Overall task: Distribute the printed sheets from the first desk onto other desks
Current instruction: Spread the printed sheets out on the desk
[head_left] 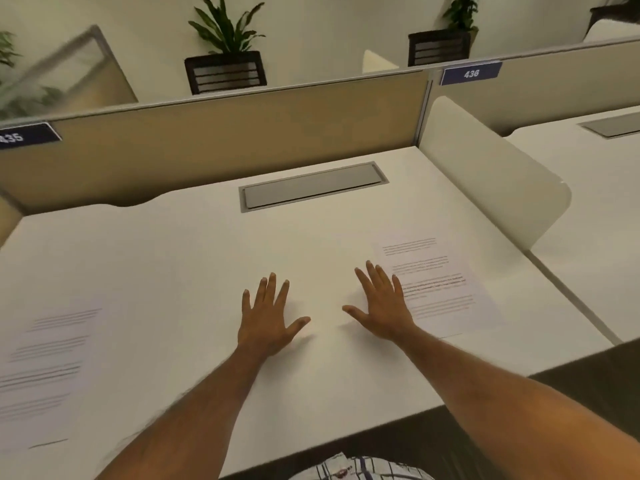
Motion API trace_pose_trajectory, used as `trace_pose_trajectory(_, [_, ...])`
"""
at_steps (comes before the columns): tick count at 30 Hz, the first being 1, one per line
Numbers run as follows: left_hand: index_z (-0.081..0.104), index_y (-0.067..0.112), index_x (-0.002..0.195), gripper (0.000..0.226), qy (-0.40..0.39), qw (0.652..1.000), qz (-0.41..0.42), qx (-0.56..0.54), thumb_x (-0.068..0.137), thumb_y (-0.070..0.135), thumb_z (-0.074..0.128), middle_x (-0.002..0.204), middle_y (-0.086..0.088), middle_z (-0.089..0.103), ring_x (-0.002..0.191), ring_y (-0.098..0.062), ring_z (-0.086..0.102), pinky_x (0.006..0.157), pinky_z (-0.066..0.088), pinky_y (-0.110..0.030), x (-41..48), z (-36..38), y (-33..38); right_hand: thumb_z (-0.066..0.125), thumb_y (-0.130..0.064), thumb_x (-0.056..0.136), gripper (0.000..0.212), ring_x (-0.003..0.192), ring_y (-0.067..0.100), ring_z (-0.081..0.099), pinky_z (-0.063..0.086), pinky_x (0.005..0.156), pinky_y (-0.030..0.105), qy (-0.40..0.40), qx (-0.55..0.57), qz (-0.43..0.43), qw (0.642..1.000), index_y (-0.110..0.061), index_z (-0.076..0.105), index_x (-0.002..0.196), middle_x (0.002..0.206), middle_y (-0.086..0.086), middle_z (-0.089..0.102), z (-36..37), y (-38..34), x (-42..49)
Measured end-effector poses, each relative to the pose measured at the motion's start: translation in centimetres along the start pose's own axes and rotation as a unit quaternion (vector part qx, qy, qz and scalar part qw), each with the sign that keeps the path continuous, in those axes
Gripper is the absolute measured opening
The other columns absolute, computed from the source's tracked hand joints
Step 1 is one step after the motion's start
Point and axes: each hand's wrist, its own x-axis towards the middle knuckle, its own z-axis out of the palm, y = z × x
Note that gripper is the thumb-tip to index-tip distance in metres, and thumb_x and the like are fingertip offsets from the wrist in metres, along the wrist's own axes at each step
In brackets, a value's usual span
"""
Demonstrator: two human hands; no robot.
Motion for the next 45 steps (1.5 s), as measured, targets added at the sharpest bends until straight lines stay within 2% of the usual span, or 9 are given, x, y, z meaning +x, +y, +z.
trace_pose_trajectory(5, [-0.002, 0.027, 0.157, 0.103, 0.019, 0.999, -0.05, -0.011, 0.074, 0.088, 0.002, 0.165, -0.003, -0.011, 0.152, -0.02, -0.01, 0.121, -0.003, -0.053, -3.1, -0.7, -9.0, 0.038, -0.072, 0.088, 0.088, 0.153, 0.021, -0.005, -0.005, 0.121, 0.048, 0.002, 0.001, -0.064, 0.998, -0.028, 0.005, 0.157, 0.166, 0.001, -0.006, 2.5, -9.0, 2.1])
trace_pose_trajectory(10, [-0.002, 0.028, 0.157, 0.104, 0.023, 0.996, -0.082, -0.027, 0.073, 0.089, 0.002, 0.165, -0.003, -0.011, 0.152, -0.02, -0.01, 0.122, -0.003, -0.053, -6.4, -1.4, -17.2, 0.037, -0.073, 0.089, 0.088, 0.153, 0.023, -0.004, -0.003, 0.121, 0.049, -0.006, -0.002, -0.078, 0.997, -0.028, 0.005, 0.157, 0.166, 0.002, -0.006, 5.5, -18.3, 2.9])
trace_pose_trajectory(16, [-0.002, 0.028, 0.157, 0.095, 0.017, 0.992, -0.113, -0.047, 0.082, 0.083, 0.022, 0.165, -0.001, -0.013, 0.152, -0.019, -0.011, 0.121, -0.004, -0.053, -10.7, -1.3, -28.6, 0.038, -0.07, 0.091, 0.086, 0.153, 0.022, -0.004, -0.003, 0.122, 0.048, -0.014, 0.026, -0.075, 0.997, -0.027, 0.004, 0.157, 0.166, 0.002, -0.007, 9.8, -30.4, 3.6])
trace_pose_trajectory(22, [0.001, 0.027, 0.157, 0.095, 0.004, 0.986, -0.16, -0.05, 0.084, 0.082, 0.026, 0.166, 0.0, -0.011, 0.152, -0.019, -0.01, 0.12, -0.006, -0.052, -14.9, -0.1, -37.5, 0.04, -0.066, 0.092, 0.083, 0.153, 0.022, 0.0, 0.001, 0.122, 0.047, -0.064, 0.04, -0.089, 0.993, -0.027, 0.004, 0.157, 0.166, 0.003, -0.002, 13.3, -39.3, 2.4])
trace_pose_trajectory(26, [0.014, 0.019, 0.156, 0.091, 0.011, 0.97, -0.233, -0.069, 0.087, 0.076, 0.034, 0.166, -0.007, 0.0, 0.153, -0.023, -0.003, 0.12, -0.002, -0.055, -17.2, 0.6, -41.6, 0.037, -0.067, 0.093, 0.082, 0.153, 0.024, 0.001, 0.004, 0.122, 0.048, -0.138, -0.009, -0.121, 0.983, -0.024, 0.009, 0.157, 0.166, 0.005, -0.002, 15.1, -44.4, 2.0])
trace_pose_trajectory(29, [0.013, 0.011, 0.155, 0.098, -0.007, 0.935, -0.336, -0.114, 0.086, 0.075, 0.039, 0.165, -0.016, 0.0, 0.152, -0.029, -0.005, 0.118, 0.0, -0.059, -17.8, 0.6, -43.3, 0.039, -0.066, 0.092, 0.081, 0.153, 0.025, 0.001, 0.006, 0.122, 0.05, -0.158, -0.02, -0.16, 0.974, -0.023, 0.013, 0.156, 0.166, 0.005, -0.001, 16.0, -48.1, 2.2])
trace_pose_trajectory(33, [0.01, 0.007, 0.155, 0.106, -0.022, 0.884, -0.425, -0.193, 0.082, 0.074, 0.049, 0.164, -0.017, 0.004, 0.152, -0.031, -0.003, 0.119, 0.005, -0.06, -18.0, 0.1, -44.9, 0.04, -0.066, 0.091, 0.082, 0.152, 0.025, 0.003, 0.007, 0.122, 0.05, -0.174, -0.037, -0.186, 0.966, -0.022, 0.014, 0.155, 0.166, 0.004, 0.002, 17.0, -50.7, 2.6])
trace_pose_trajectory(38, [0.012, 0.011, 0.154, 0.094, 0.012, 0.9, -0.384, -0.206, 0.087, 0.059, 0.057, 0.161, -0.014, 0.021, 0.15, -0.029, 0.013, 0.119, 0.01, -0.055, -19.1, 0.1, -45.6, 0.039, -0.069, 0.09, 0.082, 0.151, 0.025, 0.008, 0.012, 0.12, 0.048, -0.176, -0.057, -0.21, 0.96, -0.02, 0.019, 0.154, 0.166, 0.004, 0.005, 17.6, -50.2, 2.9])
trace_pose_trajectory(45, [0.032, 0.013, 0.146, 0.075, 0.079, 0.886, -0.405, -0.21, 0.086, 0.041, 0.067, 0.14, -0.015, 0.049, 0.129, -0.033, 0.046, 0.106, 0.033, -0.048, -19.1, -1.4, -45.0, 0.04, -0.068, 0.091, 0.084, 0.153, 0.021, -0.001, -0.001, 0.122, 0.047, -0.188, -0.081, -0.237, 0.95, -0.023, 0.014, 0.156, 0.166, 0.001, -0.001, 17.2, -49.3, 4.0])
